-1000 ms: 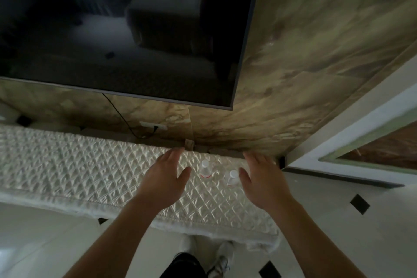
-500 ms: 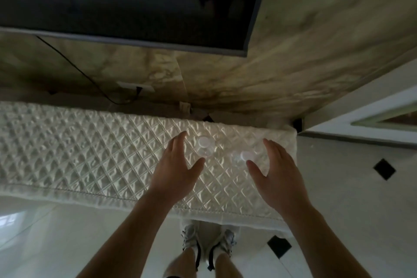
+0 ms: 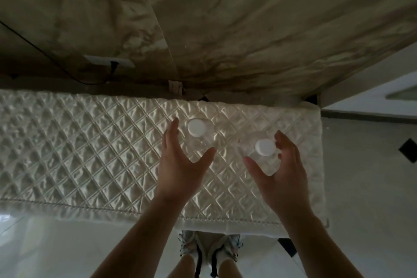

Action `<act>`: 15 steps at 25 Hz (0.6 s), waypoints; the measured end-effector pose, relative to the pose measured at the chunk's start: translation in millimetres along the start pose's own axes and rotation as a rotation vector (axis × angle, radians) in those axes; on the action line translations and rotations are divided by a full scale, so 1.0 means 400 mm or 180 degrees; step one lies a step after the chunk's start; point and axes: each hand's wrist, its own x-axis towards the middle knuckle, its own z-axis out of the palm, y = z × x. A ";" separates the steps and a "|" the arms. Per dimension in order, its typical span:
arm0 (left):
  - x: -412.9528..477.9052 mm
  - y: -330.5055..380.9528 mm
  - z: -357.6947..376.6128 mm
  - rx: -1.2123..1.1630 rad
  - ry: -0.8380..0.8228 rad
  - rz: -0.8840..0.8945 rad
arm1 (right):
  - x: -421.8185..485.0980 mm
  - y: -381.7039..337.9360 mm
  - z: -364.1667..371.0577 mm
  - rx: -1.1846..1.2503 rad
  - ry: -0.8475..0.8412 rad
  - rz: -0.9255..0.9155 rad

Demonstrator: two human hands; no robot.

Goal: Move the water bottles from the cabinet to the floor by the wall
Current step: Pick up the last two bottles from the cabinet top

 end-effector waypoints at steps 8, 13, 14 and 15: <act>0.013 -0.024 0.079 -0.0411 0.0589 0.0004 | -0.006 0.044 0.098 0.0298 0.0454 0.0042; 0.016 -0.013 0.090 -0.0387 0.0800 0.0015 | 0.003 0.049 0.111 0.0284 0.0681 -0.0036; 0.015 -0.011 0.087 -0.0367 0.0806 0.0023 | 0.004 0.050 0.108 0.0298 0.0683 -0.0051; 0.014 -0.009 0.084 -0.0340 0.0802 0.0033 | 0.006 0.049 0.104 0.0322 0.0663 -0.0052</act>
